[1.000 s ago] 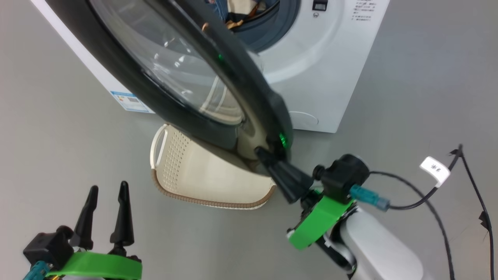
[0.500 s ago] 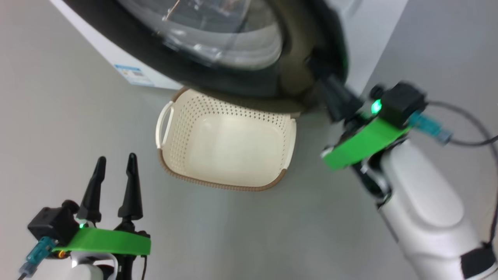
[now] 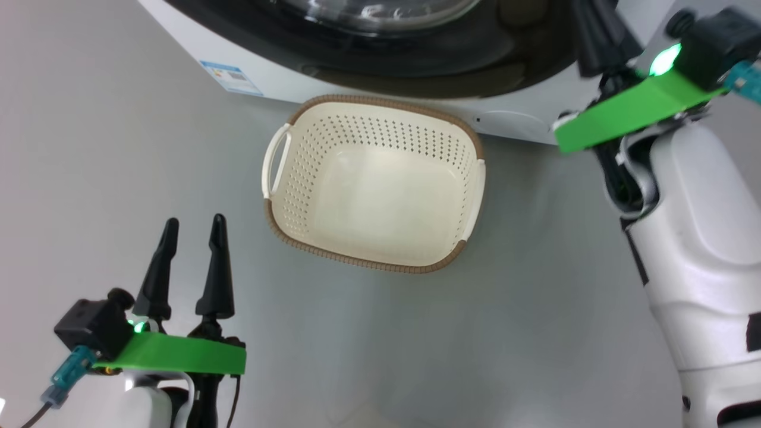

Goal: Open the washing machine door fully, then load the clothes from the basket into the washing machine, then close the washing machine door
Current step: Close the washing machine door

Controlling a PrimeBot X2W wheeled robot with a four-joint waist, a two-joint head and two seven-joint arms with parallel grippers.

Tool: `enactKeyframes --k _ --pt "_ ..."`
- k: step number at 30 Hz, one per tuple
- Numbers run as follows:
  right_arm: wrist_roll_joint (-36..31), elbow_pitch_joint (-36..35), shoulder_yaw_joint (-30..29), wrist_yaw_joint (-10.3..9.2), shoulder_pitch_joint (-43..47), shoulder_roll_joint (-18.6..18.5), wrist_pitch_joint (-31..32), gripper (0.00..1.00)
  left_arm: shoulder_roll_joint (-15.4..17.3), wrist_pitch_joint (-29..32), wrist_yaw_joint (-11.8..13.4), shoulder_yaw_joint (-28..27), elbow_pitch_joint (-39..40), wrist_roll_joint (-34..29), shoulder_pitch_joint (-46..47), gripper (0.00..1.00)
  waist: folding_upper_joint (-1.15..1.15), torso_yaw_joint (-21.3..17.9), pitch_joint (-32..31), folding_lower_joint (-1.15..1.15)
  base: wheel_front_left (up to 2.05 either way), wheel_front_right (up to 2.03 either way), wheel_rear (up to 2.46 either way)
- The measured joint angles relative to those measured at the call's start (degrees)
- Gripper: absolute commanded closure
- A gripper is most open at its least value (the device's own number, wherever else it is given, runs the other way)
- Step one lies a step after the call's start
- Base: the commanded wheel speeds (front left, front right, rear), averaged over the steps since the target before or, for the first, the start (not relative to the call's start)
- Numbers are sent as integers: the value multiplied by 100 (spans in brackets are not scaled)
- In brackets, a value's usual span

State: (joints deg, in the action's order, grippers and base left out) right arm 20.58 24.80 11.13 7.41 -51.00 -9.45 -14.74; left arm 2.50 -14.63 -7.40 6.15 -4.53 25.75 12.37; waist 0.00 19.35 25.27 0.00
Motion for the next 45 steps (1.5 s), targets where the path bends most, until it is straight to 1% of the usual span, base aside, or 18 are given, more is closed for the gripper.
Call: enactKeyframes --k 7,12,17,18,20,21,22,23,24,29,33,34,40,45 --pt "-85 131 -209 9 -313 45 0 100 -37 0 0 65 3 33 99 0 0 104 154 0 0 0 0" --pt "-279 159 -171 8 -339 51 0 100 -44 0 0 59 -3 33 106 0 0 101 165 0 0 0 0" --pt "-237 151 -44 4 -260 51 0 100 -45 0 0 15 -70 33 106 0 0 52 76 0 0 0 0" --pt "-234 143 -30 4 -197 52 0 98 -44 0 0 -2 -92 33 105 0 0 38 49 0 0 0 0" --pt "-227 145 9 0 -4 49 0 78 -42 0 0 -36 -163 32 104 0 0 6 -12 0 0 0 0" --pt "-226 152 46 0 109 49 0 60 -36 0 0 -52 -201 31 101 0 0 -13 -45 0 0 0 0" --pt "-221 159 88 0 220 55 0 38 -29 0 0 -63 -238 30 98 0 0 -32 -79 0 0 0 0" --pt "-218 174 152 0 330 53 0 7 -14 0 0 -65 -285 29 90 0 0 -54 -116 0 0 0 0" --pt "-222 182 234 0 433 48 0 0 1 -1 0 -66 -322 27 77 0 0 -75 -156 0 0 0 0" --pt "-215 157 427 0 987 77 0 0 132 0 0 -126 -408 3 -32 0 0 -201 -391 0 0 0 0" --pt "-182 136 450 0 1486 69 0 0 247 0 0 -191 -485 -36 -155 0 0 -328 -588 0 0 0 0" --pt "-182 136 450 0 1486 69 0 0 247 0 0 -191 -485 -36 -155 0 0 -328 -588 0 0 0 0" --pt "-181 52 179 0 2075 60 1 0 399 0 0 -267 -627 -82 -275 0 0 -597 -839 0 0 0 0" --pt "-182 -2 -70 0 2551 68 1 0 465 0 0 -322 -717 -135 -434 0 0 -853 -1043 0 0 0 0"
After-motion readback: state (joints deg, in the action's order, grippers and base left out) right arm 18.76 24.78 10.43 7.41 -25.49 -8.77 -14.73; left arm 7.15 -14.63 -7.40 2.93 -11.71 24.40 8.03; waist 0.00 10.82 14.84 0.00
